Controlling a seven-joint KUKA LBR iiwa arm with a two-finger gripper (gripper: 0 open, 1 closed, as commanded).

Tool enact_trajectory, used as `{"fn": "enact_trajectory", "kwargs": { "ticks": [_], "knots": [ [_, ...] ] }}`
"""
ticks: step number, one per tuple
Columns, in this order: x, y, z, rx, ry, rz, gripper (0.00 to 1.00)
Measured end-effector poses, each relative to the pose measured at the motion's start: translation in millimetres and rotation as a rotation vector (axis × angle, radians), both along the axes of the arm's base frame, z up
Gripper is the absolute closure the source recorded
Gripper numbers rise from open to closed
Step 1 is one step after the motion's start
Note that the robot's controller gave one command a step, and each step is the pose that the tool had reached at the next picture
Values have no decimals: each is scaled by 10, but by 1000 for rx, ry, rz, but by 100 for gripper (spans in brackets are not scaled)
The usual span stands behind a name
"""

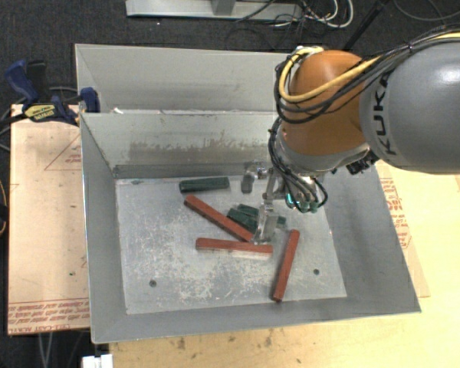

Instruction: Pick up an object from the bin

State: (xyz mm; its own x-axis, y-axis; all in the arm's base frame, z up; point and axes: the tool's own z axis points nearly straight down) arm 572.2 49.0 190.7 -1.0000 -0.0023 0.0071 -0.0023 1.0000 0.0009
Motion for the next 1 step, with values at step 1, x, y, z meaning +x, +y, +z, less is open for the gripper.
{"fn": "enact_trajectory", "kwargs": {
  "ticks": [1],
  "knots": [
    [17,-3,47,0,-8,-1,0]
  ]
}}
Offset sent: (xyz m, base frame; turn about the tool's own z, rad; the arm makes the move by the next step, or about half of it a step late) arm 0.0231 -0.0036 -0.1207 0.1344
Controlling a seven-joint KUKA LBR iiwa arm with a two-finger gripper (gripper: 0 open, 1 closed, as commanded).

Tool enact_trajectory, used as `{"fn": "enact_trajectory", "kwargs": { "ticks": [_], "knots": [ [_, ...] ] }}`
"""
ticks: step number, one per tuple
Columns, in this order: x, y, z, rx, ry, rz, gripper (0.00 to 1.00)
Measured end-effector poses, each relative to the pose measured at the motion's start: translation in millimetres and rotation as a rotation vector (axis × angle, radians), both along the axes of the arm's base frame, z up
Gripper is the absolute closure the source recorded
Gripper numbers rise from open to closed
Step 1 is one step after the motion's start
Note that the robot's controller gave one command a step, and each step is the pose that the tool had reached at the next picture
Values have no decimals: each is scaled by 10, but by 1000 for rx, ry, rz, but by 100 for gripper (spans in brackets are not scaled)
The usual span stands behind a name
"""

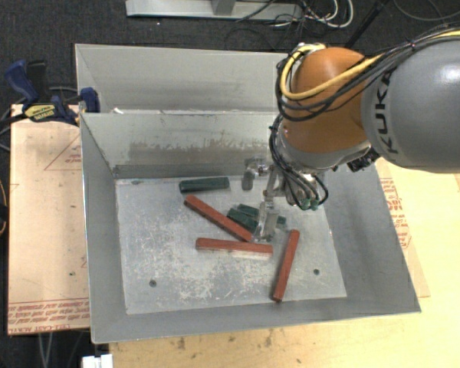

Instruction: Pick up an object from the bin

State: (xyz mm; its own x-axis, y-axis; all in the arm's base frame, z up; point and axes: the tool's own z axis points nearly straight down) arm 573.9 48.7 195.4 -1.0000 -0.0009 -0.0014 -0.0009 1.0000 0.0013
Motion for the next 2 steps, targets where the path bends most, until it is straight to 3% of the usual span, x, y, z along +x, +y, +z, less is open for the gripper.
{"fn": "enact_trajectory", "kwargs": {
  "ticks": [1,2],
  "knots": [
    [139,-16,-696,1,-5,-76,0],
    [233,-48,-1193,1,2,-272,0]
  ]
}}
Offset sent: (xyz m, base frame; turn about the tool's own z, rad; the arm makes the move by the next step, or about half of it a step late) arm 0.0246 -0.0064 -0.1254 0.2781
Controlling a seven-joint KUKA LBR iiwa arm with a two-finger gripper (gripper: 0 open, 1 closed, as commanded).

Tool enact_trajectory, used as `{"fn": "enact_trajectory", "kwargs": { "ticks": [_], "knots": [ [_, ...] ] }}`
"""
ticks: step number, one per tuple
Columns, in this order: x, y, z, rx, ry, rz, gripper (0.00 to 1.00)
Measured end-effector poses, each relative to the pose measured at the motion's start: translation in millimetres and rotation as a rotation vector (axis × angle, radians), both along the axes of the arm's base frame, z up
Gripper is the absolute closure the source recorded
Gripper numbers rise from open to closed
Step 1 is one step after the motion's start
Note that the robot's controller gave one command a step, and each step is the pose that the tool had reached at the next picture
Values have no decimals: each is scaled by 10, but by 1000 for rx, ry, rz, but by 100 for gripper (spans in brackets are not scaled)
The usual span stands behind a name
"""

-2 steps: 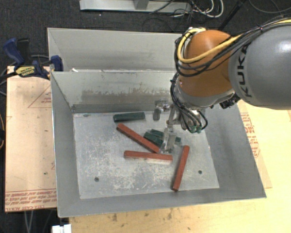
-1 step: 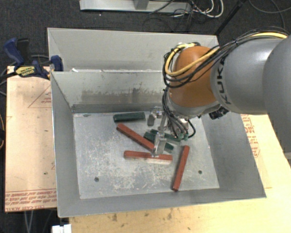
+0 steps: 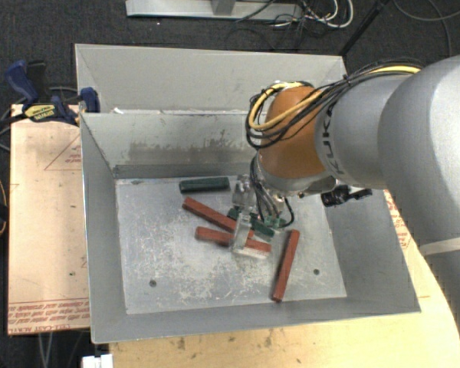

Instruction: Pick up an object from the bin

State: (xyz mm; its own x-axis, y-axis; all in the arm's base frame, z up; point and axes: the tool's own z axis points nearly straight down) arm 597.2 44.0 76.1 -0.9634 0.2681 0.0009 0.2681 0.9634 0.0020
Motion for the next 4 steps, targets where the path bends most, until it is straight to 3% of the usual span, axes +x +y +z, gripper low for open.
{"fn": "enact_trajectory", "kwargs": {
  "ticks": [1,2,3,4],
  "knots": [
    [70,38,-111,0,1,72,0],
    [29,9,-2,-1,-6,5,0],
    [108,47,-23,0,-2,73,100],
    [108,47,-23,0,-2,72,100]
  ]
}}
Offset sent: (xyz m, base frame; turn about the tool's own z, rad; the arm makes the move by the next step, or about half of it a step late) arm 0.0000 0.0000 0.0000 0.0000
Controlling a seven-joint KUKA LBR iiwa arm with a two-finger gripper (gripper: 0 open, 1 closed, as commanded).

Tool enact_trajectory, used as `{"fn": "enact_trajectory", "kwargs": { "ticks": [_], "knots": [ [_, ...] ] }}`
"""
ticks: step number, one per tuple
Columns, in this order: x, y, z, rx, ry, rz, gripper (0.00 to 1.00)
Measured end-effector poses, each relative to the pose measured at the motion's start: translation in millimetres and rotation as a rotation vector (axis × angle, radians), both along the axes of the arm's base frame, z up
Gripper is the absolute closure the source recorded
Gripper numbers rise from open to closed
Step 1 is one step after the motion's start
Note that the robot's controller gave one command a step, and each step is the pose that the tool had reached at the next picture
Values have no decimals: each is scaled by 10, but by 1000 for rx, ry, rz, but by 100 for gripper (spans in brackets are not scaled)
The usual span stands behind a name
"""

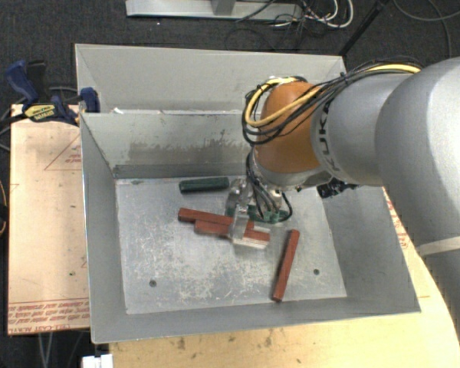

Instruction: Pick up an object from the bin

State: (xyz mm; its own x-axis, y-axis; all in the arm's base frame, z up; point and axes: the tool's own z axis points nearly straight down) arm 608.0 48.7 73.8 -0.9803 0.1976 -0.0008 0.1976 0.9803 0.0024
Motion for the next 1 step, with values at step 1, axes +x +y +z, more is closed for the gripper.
{"fn": "enact_trajectory", "kwargs": {
  "ticks": [1],
  "knots": [
    [-5,-1,26,0,-1,0,100]
  ]
}}
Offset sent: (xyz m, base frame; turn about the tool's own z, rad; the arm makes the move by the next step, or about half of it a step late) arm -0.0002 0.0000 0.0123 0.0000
